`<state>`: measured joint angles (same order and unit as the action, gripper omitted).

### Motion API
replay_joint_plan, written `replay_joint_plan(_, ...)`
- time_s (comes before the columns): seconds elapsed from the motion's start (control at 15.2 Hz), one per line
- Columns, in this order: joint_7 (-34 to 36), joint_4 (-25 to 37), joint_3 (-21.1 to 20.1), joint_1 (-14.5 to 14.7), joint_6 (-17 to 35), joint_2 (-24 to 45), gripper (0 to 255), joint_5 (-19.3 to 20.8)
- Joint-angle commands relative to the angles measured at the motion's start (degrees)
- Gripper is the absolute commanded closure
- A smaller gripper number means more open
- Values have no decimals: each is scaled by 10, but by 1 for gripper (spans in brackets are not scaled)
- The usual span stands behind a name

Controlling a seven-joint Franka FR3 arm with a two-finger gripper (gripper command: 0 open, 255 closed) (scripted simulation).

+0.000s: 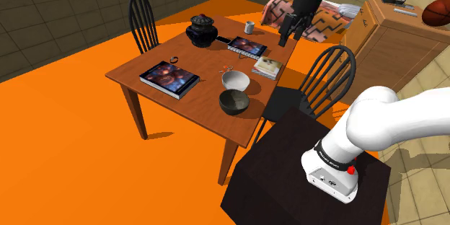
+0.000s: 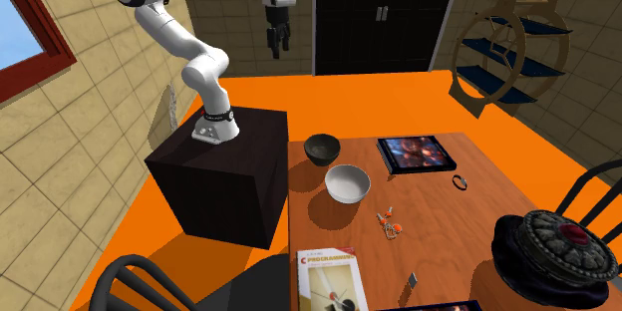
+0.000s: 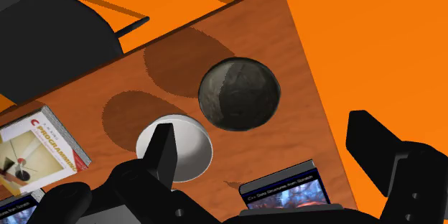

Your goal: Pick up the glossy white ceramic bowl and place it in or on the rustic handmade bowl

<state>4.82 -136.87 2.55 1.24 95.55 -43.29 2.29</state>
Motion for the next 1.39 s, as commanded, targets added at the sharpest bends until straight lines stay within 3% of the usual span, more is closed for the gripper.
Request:
replay_joint_plan(0.0, 0, 0, 0, 0, 0, 0, 0, 0)
replay_joint_plan(0.66, -5, -51, 7, -6, 199, 152, 0, 29)
replay_joint_plan(1.32, 2, -18, 12, -16, 374, 363, 0, 63)
